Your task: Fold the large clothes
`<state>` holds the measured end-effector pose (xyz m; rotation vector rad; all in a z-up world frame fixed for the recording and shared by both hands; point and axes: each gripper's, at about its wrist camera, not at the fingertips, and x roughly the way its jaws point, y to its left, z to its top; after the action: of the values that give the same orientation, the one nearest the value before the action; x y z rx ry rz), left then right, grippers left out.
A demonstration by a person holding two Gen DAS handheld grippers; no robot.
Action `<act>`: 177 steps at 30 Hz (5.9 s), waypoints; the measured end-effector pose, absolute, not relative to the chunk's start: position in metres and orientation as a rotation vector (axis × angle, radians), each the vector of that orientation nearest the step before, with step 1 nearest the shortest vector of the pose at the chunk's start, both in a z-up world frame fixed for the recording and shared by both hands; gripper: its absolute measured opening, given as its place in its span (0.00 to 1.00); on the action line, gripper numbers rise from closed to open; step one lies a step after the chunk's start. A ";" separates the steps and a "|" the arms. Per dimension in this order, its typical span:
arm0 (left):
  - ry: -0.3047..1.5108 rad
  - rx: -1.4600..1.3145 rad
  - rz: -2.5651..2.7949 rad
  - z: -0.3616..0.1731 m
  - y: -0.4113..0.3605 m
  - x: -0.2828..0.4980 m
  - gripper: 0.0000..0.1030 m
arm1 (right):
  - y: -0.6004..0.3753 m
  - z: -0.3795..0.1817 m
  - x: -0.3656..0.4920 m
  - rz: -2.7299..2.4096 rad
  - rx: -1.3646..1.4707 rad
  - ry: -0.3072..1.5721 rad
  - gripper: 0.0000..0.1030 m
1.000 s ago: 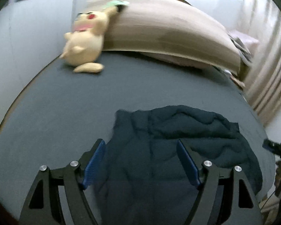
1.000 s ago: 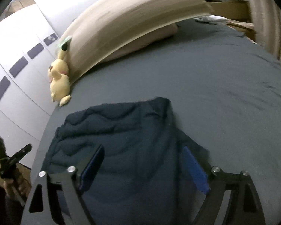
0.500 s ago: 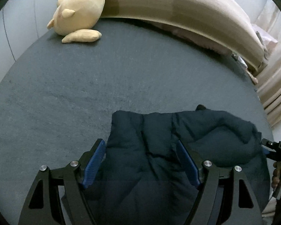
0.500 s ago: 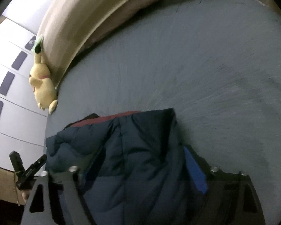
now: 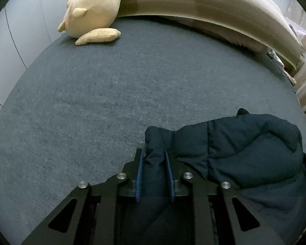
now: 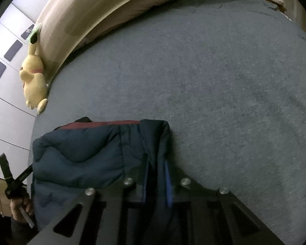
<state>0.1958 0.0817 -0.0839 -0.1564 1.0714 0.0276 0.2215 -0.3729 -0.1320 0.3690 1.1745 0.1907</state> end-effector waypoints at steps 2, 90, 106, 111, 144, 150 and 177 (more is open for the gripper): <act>1.071 -0.150 0.034 -0.084 0.080 0.193 0.20 | -0.369 -0.133 0.223 0.174 0.345 1.177 0.14; 0.866 0.033 0.224 -0.076 0.029 -0.045 0.71 | -0.296 -0.144 -0.029 -0.034 0.156 0.861 1.00; 0.909 -0.147 0.173 -0.074 0.058 -0.043 0.81 | -0.305 -0.141 -0.026 -0.001 0.187 0.899 1.00; 0.778 -0.155 0.155 -0.022 0.068 -0.044 0.81 | -0.345 -0.080 -0.026 0.032 0.322 0.773 1.00; 0.834 -0.120 0.135 -0.008 0.034 -0.002 0.81 | -0.277 -0.121 0.056 0.068 0.052 0.979 0.98; 0.785 -0.131 0.104 0.014 0.022 -0.024 0.81 | -0.280 -0.061 0.011 0.076 0.069 0.845 0.98; 0.593 -0.079 0.014 0.075 -0.019 -0.156 0.86 | -0.248 -0.016 -0.179 0.105 0.191 0.650 0.98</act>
<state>-0.1556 -0.0189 0.0751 -0.0794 0.5929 0.0140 -0.1789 -0.2479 -0.0156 0.1910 0.6497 0.1050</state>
